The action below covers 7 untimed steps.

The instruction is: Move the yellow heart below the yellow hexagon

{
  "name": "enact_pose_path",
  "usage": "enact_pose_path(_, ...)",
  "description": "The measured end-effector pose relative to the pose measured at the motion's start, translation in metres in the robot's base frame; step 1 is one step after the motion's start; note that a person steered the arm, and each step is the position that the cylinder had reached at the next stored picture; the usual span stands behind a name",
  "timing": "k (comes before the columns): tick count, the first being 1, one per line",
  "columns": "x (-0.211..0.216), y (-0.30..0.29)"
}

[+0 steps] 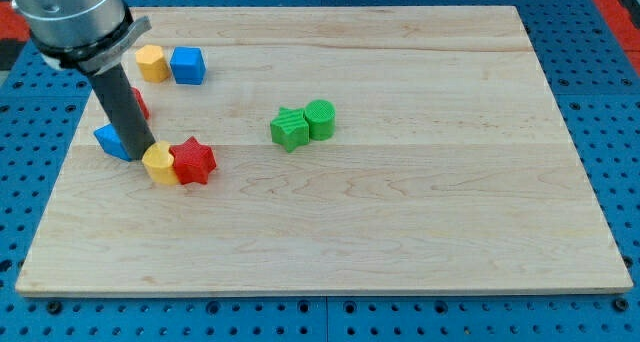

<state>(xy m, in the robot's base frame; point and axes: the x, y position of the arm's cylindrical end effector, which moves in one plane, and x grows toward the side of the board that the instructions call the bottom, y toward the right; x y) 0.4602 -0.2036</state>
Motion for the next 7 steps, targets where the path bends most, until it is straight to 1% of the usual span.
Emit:
enact_pose_path(1, 0.023, 0.000)
enact_pose_path(2, 0.064, 0.000)
enact_pose_path(3, 0.078, 0.015)
enact_pose_path(4, 0.078, 0.032)
enact_pose_path(5, 0.069, 0.032)
enact_pose_path(6, 0.054, 0.030)
enact_pose_path(7, 0.031, 0.029)
